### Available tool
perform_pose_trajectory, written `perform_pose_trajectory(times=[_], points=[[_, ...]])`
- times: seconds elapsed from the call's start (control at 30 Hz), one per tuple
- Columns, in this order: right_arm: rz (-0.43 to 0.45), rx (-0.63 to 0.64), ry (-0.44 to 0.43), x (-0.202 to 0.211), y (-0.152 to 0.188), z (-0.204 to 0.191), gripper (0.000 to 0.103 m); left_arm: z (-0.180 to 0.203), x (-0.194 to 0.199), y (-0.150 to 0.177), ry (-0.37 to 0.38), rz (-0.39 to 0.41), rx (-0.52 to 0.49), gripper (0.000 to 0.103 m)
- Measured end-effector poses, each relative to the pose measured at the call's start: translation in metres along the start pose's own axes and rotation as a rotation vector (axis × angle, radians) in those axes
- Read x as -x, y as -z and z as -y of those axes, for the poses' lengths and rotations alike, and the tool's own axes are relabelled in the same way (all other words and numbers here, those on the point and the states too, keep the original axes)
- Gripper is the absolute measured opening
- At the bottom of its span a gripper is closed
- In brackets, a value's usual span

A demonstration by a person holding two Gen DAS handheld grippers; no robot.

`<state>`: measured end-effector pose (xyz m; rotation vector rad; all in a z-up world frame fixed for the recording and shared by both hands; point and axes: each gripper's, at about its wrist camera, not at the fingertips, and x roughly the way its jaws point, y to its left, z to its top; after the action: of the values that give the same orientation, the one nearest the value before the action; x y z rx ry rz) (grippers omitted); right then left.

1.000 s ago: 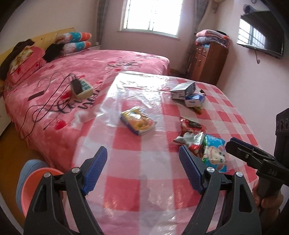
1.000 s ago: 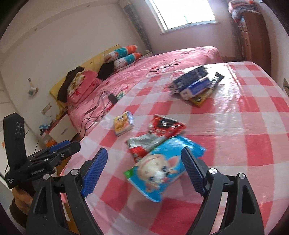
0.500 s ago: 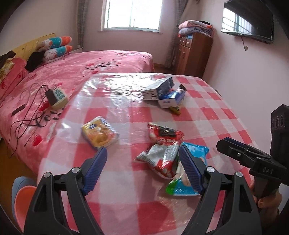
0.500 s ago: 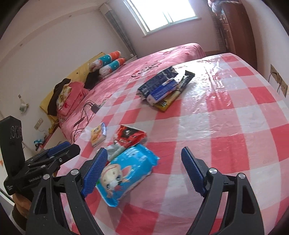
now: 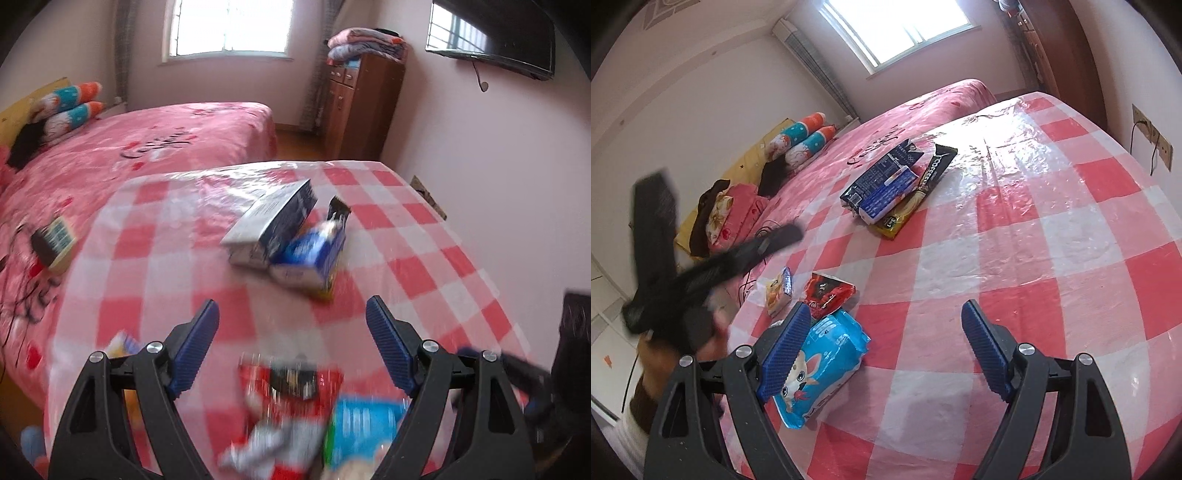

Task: Collect trash
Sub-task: 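Grasp the white milk carton with the left tool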

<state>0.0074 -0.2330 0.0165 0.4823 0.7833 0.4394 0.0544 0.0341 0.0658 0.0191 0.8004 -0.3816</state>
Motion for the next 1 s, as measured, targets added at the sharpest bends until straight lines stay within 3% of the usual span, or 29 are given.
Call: perform_pose_trajectory(times=[0.3,0.53,0.63,0.77,1.0], points=[[-0.001,-0.028,-0.035,0.005,-0.002,0.011,0.083,-0.032,-0.087,-0.065,0.102,-0.079,0.065,0.082],[0.000,-0.045,-0.042,0.007,-0.004,0.019,0.083,-0.031,-0.132,-0.077,0.075,-0.143,0.011,0.082],[-0.002,-0.049,-0.036,0.006,-0.004,0.021,0.083,-0.025,-0.141,-0.074,0.059,-0.165,-0.020,0.074],[0.000,-0.053,-0.031,0.007,-0.005,0.024,0.083,-0.020,-0.136,-0.070,0.074,-0.162,-0.013,0.072],[0.018,-0.053,-0.008,0.014,-0.006,0.025,0.083,0.015,-0.114,-0.044,0.129,-0.191,-0.085,0.072]])
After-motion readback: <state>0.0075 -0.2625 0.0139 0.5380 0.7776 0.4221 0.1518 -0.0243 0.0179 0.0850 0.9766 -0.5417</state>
